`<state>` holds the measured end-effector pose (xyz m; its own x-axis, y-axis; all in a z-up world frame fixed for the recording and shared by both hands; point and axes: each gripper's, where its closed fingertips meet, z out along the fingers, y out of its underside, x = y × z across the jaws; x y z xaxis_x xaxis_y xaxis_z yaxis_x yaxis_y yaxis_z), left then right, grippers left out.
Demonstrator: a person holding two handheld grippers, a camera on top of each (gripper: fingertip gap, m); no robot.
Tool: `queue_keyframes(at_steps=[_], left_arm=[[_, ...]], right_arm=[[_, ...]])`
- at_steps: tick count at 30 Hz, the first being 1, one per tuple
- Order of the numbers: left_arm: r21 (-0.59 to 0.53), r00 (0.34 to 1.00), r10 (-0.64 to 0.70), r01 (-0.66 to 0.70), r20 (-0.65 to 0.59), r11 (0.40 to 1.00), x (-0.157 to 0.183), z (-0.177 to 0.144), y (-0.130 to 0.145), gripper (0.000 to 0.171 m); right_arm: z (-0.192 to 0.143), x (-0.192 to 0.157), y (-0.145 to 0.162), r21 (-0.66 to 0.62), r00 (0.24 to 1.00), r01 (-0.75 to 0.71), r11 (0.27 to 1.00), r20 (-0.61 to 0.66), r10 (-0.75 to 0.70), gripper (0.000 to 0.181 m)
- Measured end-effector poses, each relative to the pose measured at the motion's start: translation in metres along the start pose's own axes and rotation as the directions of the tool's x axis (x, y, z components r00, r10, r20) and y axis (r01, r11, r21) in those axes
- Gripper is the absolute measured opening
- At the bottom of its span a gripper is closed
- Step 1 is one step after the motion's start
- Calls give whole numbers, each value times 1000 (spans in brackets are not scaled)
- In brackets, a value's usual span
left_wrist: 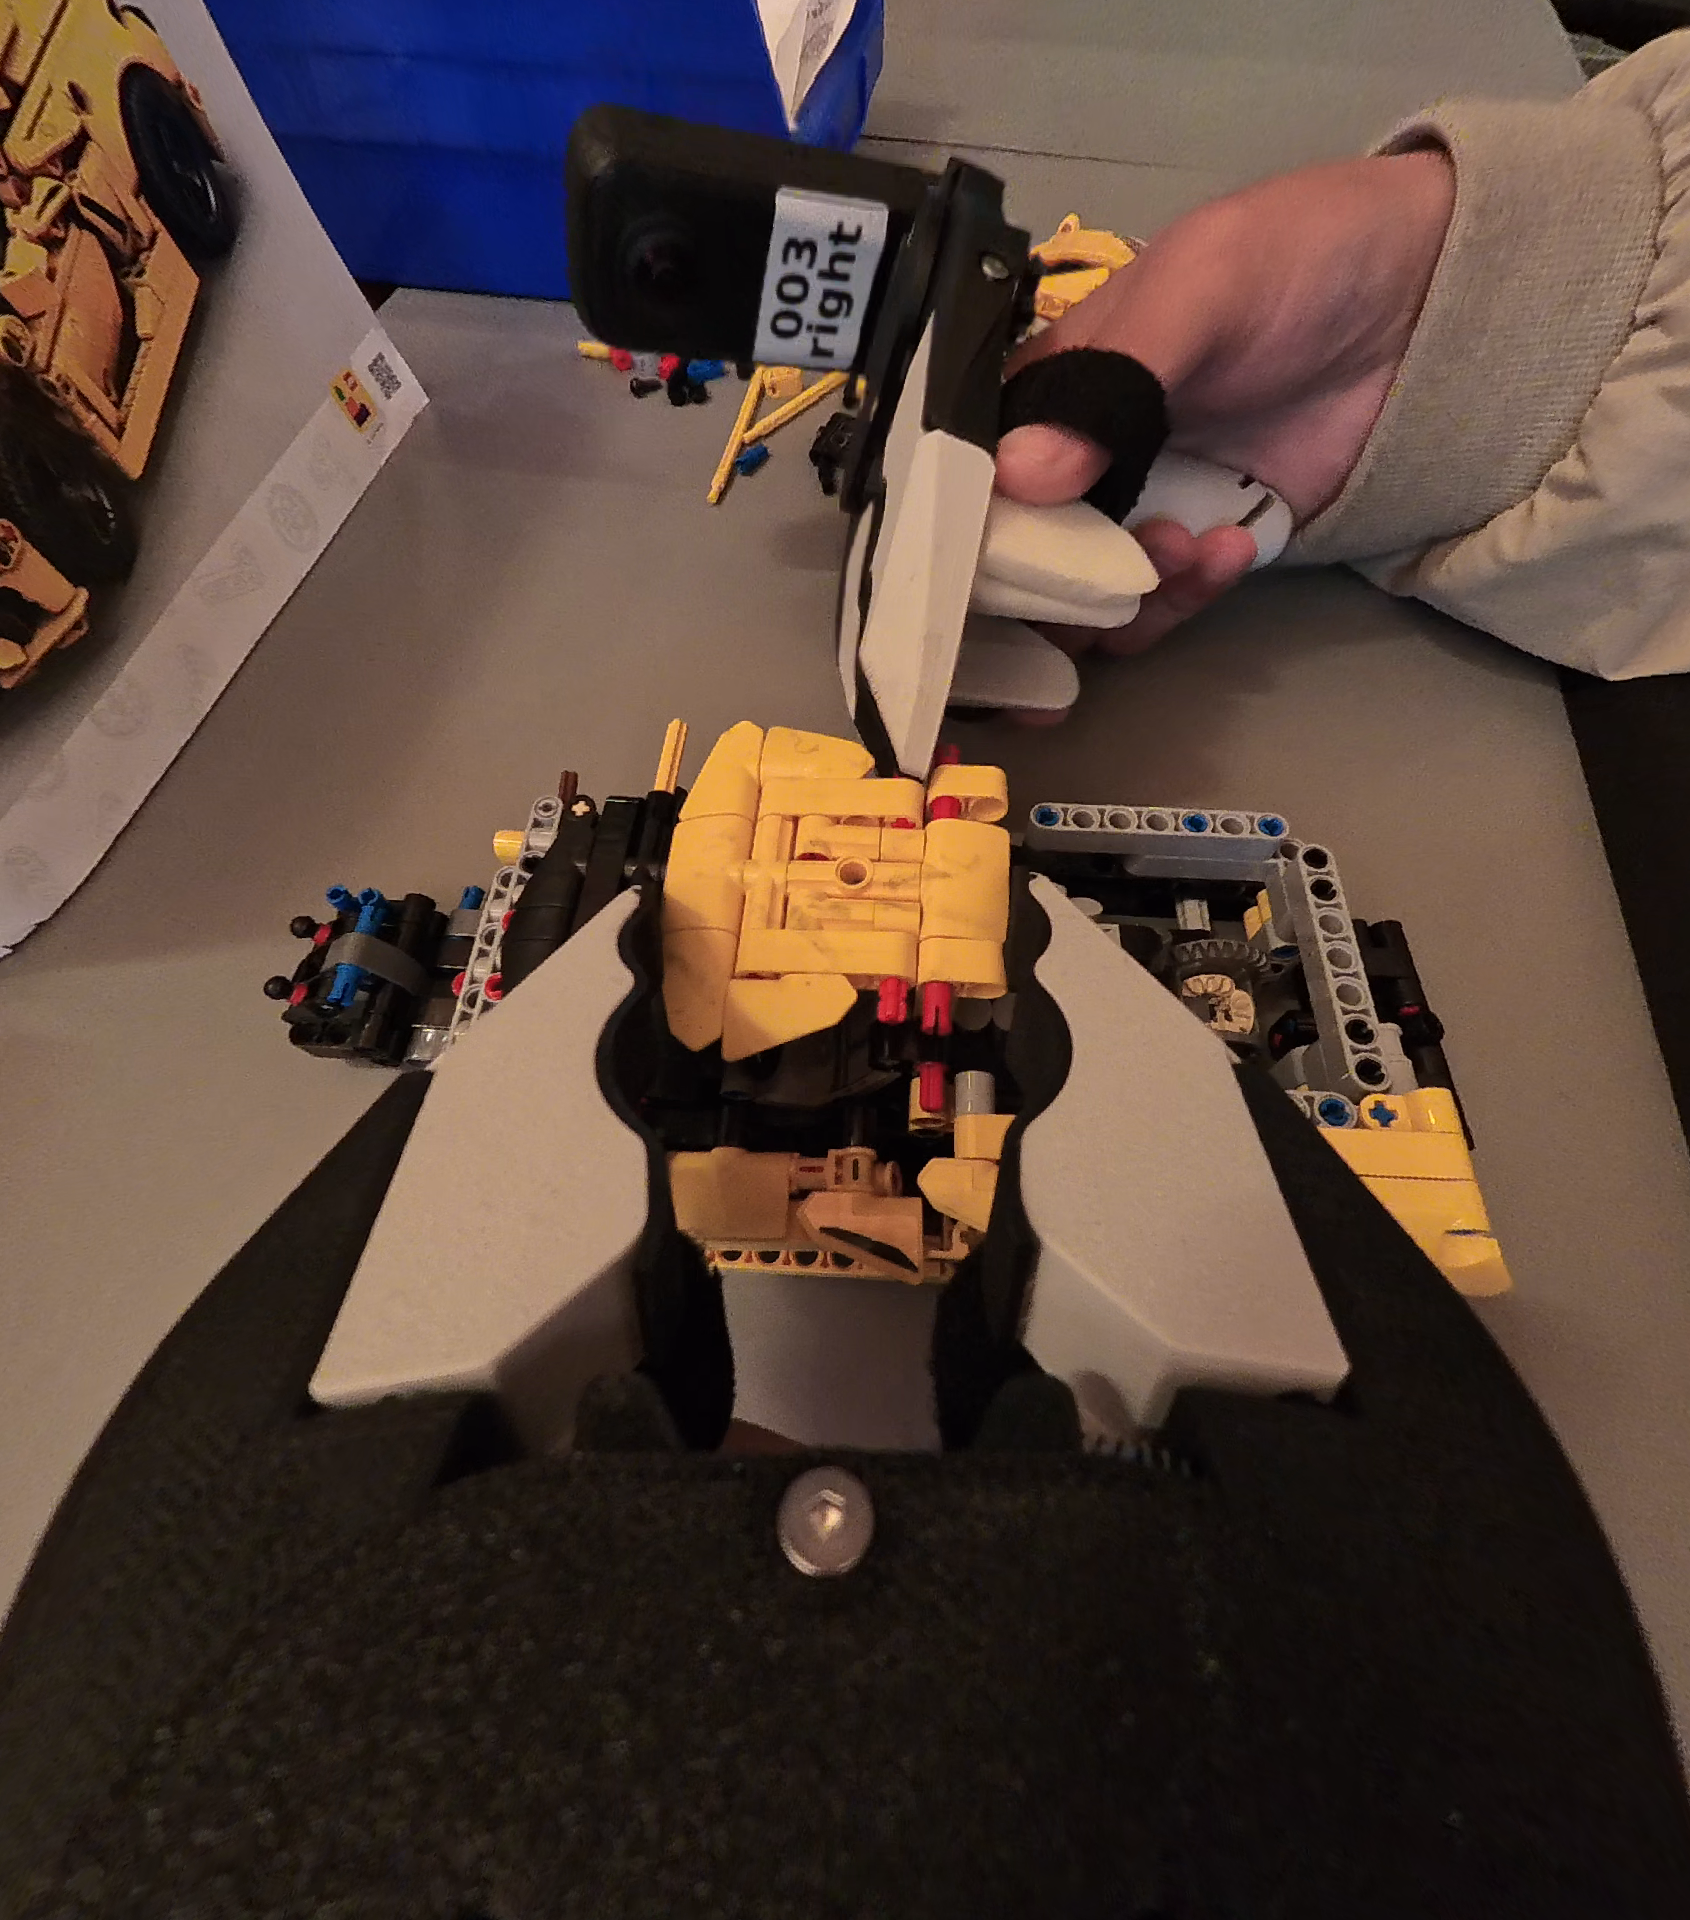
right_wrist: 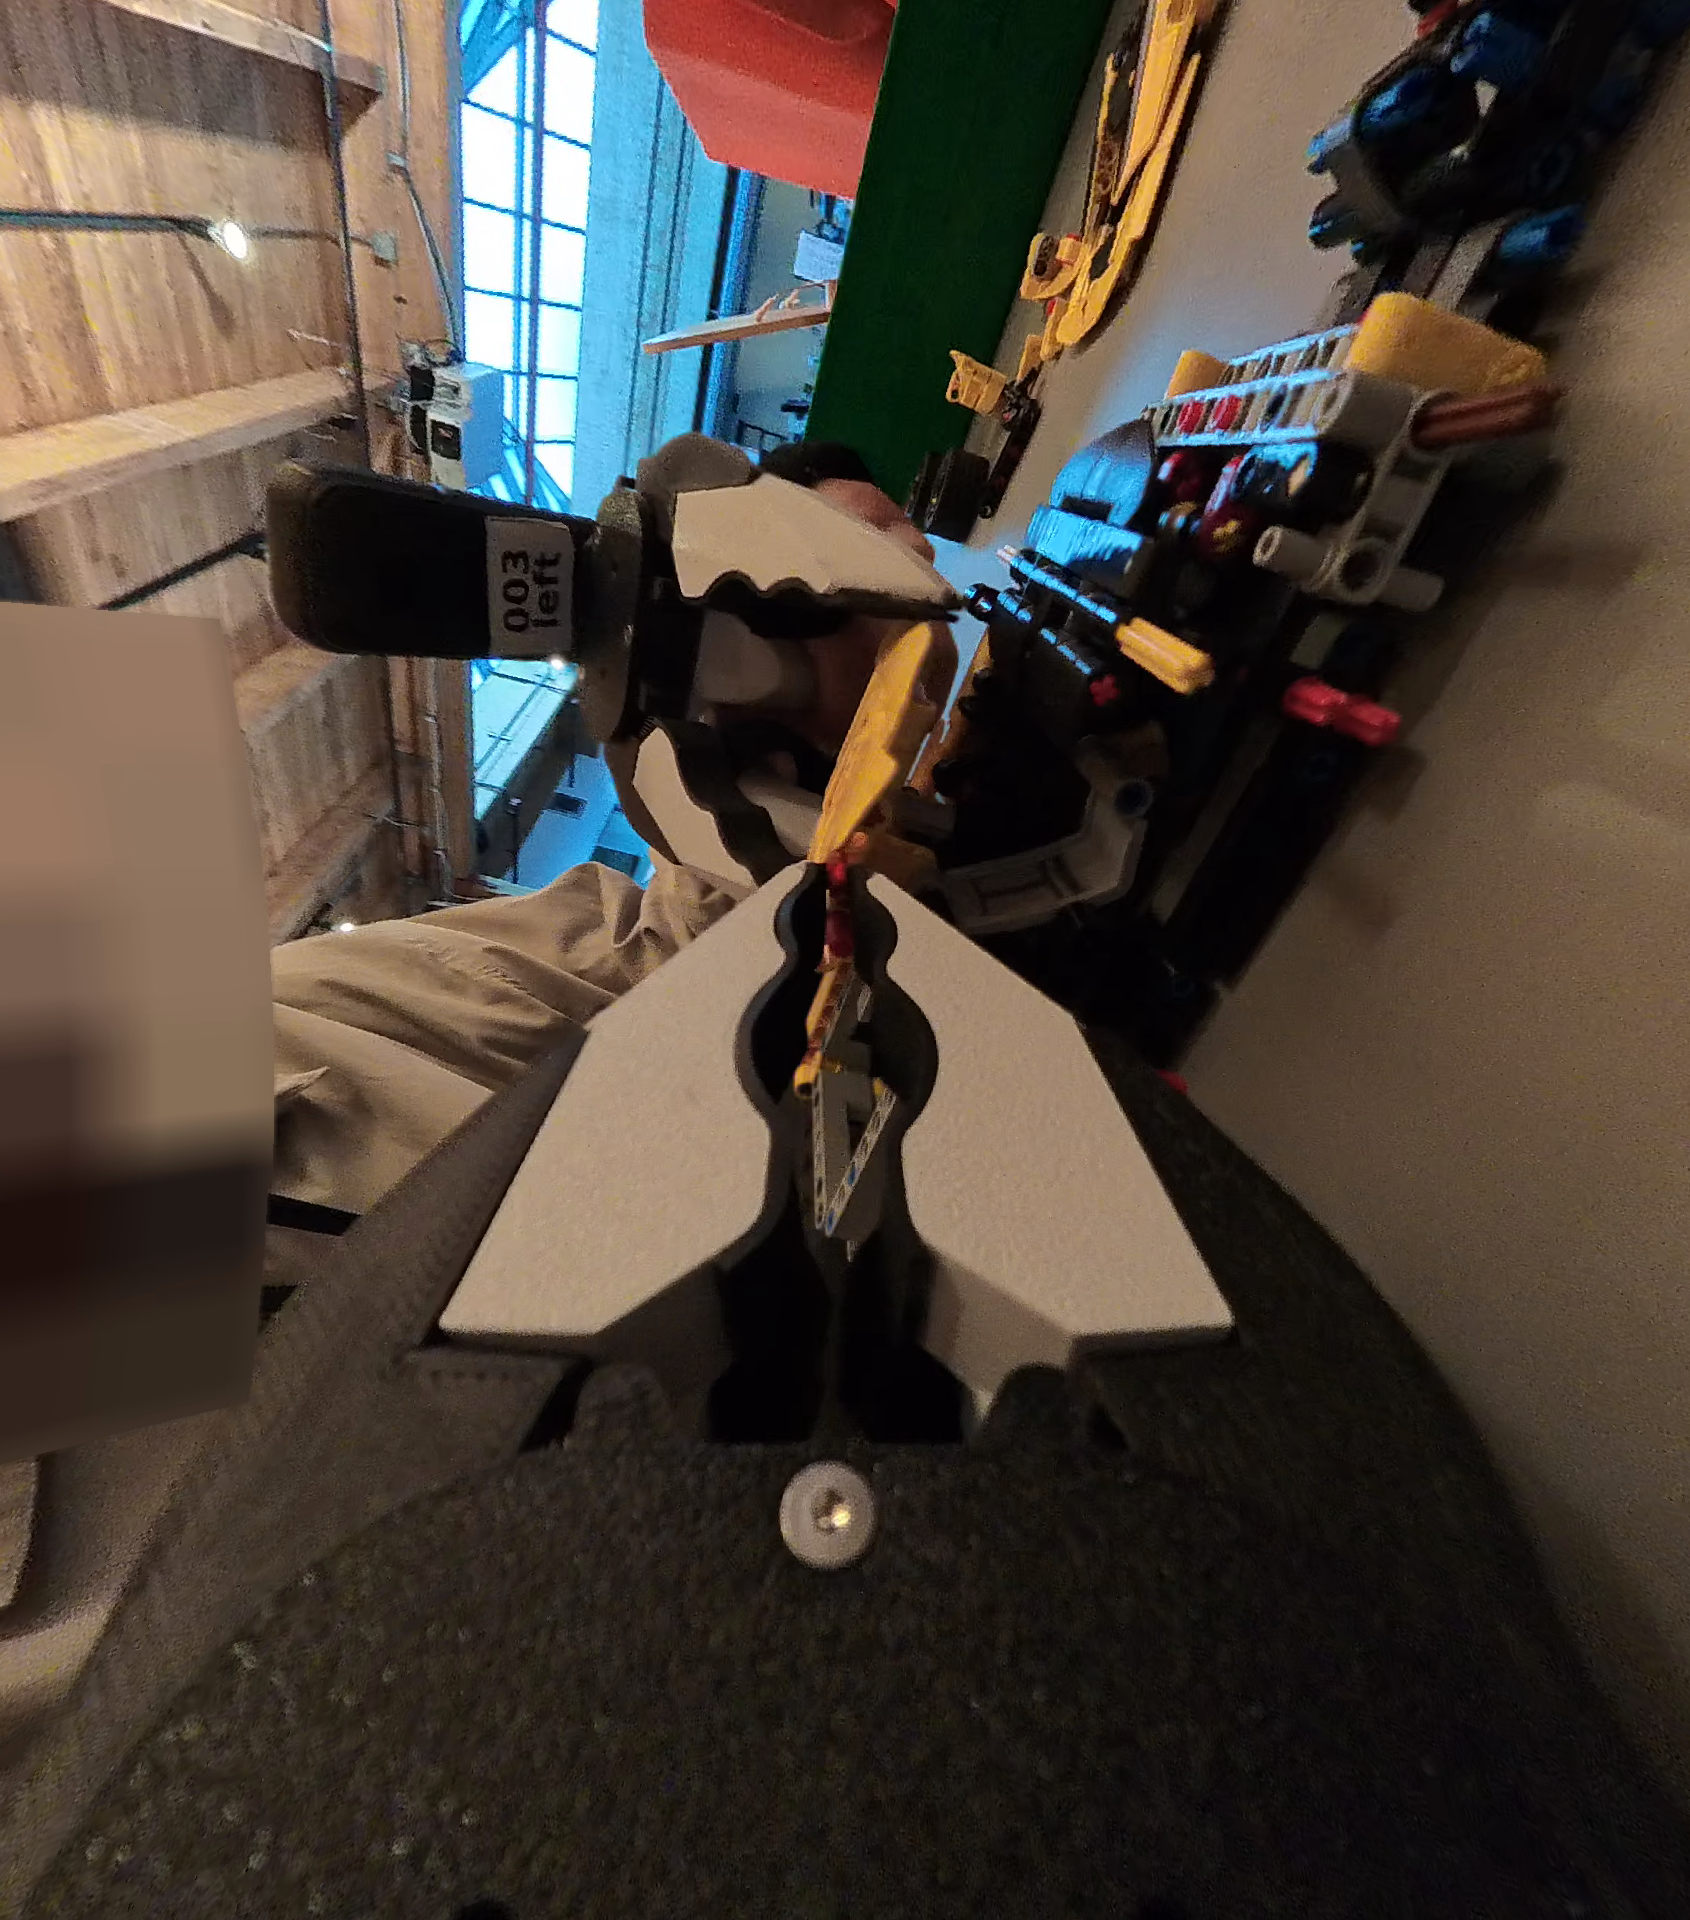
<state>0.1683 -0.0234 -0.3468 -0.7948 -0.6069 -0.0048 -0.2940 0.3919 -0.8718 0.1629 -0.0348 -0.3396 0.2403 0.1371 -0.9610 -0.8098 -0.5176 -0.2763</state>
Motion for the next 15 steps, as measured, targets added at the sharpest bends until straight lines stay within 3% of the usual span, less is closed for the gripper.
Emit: queue_keyframes(at_steps=[15], left_arm=[[18,999,-17,18,-44,1000,10,5,-2,65]], right_arm=[[-13,1,10,-51,997,69,996,-39,-71,1]])
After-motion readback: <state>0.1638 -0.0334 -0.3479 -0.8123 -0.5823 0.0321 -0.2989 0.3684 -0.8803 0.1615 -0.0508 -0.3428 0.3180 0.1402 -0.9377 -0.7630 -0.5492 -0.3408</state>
